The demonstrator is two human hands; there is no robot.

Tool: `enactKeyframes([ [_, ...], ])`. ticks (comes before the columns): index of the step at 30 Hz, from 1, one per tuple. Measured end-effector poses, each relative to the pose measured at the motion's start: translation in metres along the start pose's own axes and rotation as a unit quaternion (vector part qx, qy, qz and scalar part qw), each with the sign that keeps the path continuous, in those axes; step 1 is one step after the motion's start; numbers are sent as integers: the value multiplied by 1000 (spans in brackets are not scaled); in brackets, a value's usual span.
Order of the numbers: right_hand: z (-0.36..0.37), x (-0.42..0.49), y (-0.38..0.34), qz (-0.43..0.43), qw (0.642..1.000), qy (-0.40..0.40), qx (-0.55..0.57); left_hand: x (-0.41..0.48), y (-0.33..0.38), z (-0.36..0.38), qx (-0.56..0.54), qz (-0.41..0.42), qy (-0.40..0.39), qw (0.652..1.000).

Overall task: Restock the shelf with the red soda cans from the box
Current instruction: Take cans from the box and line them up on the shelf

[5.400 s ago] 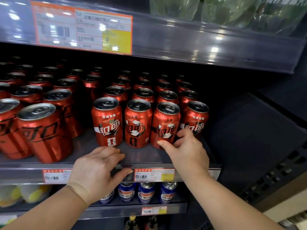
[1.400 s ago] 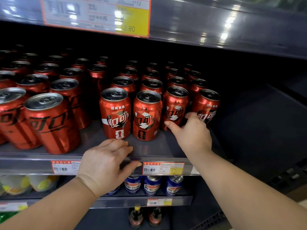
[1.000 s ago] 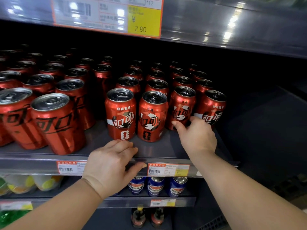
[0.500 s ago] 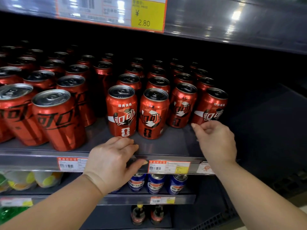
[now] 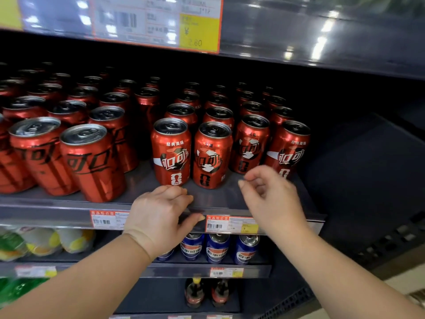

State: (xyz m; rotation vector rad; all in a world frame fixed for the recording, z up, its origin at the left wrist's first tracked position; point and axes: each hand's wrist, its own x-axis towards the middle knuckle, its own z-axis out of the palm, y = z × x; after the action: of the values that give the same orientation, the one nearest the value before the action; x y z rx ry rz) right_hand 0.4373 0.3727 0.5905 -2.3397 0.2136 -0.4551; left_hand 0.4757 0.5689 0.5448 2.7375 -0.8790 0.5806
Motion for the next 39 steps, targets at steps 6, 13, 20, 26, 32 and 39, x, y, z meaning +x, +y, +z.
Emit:
enactKeyframes([
  [6, -6, -22, 2, 3, 995, -67, -68, 4, 14, -16, 9, -71, -91, 993],
  [13, -32, -41, -29, -32, 983, -120, -136, -11, 28, -57, -23, -129, -143, 981],
  [20, -57, -83, -81, -69, 959, -204, -187, -75, 35, -136, 25, -179, -197, 963],
  [26, -55, -113, -141, -149, 935, -262, -184, -137, 17, -209, 62, -295, -198, 933],
  [32, -35, -139, -211, -205, 910, -302, -195, -198, -22, -273, 89, -391, -189, 896],
  [39, 51, -182, -339, -261, 886, -331, -192, -298, -109, -350, 106, -454, -162, 870],
])
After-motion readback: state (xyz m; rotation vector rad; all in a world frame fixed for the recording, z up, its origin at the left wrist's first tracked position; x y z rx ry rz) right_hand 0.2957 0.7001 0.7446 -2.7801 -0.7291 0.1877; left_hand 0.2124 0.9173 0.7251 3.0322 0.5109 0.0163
